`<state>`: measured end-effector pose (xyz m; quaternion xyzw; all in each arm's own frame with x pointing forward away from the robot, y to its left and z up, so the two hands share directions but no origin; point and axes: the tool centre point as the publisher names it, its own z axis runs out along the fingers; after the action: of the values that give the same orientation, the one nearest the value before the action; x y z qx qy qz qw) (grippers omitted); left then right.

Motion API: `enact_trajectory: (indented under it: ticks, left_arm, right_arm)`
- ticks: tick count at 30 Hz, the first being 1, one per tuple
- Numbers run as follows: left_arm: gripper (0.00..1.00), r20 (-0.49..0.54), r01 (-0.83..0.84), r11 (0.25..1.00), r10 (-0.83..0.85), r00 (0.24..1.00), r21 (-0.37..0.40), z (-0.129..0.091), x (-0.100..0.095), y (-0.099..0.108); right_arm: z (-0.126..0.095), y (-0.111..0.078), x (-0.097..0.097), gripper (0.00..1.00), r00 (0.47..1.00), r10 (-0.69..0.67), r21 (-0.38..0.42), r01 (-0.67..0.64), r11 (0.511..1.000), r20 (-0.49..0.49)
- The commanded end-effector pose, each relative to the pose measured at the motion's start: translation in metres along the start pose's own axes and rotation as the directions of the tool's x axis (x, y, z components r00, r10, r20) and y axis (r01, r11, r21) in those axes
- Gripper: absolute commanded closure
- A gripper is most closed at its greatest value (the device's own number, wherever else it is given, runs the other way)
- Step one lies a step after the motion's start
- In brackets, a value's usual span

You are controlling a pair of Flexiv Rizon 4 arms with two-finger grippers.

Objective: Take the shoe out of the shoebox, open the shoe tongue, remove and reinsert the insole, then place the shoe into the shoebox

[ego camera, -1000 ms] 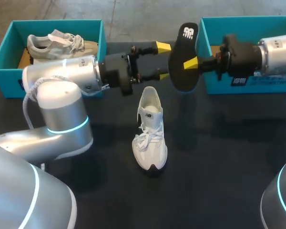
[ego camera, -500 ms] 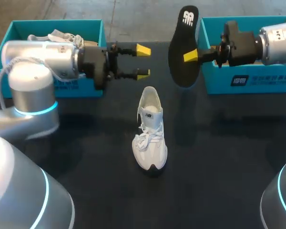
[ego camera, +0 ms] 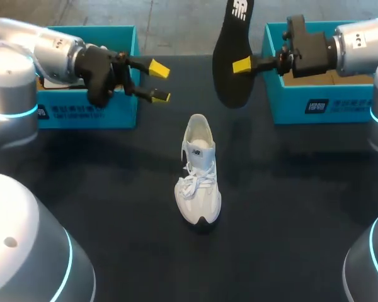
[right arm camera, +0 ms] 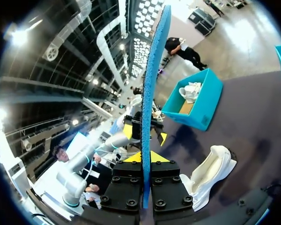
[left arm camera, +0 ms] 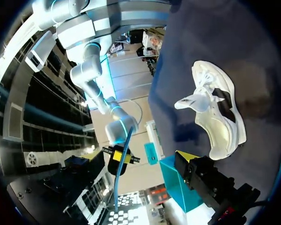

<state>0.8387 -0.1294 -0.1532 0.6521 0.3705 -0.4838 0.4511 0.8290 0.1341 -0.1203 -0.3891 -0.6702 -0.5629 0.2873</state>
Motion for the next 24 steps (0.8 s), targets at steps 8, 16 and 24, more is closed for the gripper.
enact_trajectory:
  ticks: [8, 16, 24]
  left_arm:
    - [0.0, -0.053, -0.03, 0.993, 0.037, 0.998, 0.117, -0.0254, 0.0071, -0.0017]
    - [0.0, -0.053, -0.03, 0.993, 0.037, 0.998, 0.117, -0.0254, 0.0071, -0.0017]
    - [0.0, -0.053, -0.03, 0.993, 0.037, 0.998, 0.117, -0.0254, 0.0071, -0.0017]
  right_arm:
    - [0.0171, 0.0084, 0.0022, 1.0, 0.999, -0.049, 0.021, 0.049, 0.999, -0.004]
    - [0.0171, 0.0084, 0.0022, 1.0, 0.999, -0.049, 0.021, 0.049, 0.999, -0.004]
    - [0.0171, 0.0084, 0.0022, 1.0, 0.999, -0.049, 0.021, 0.049, 0.999, -0.004]
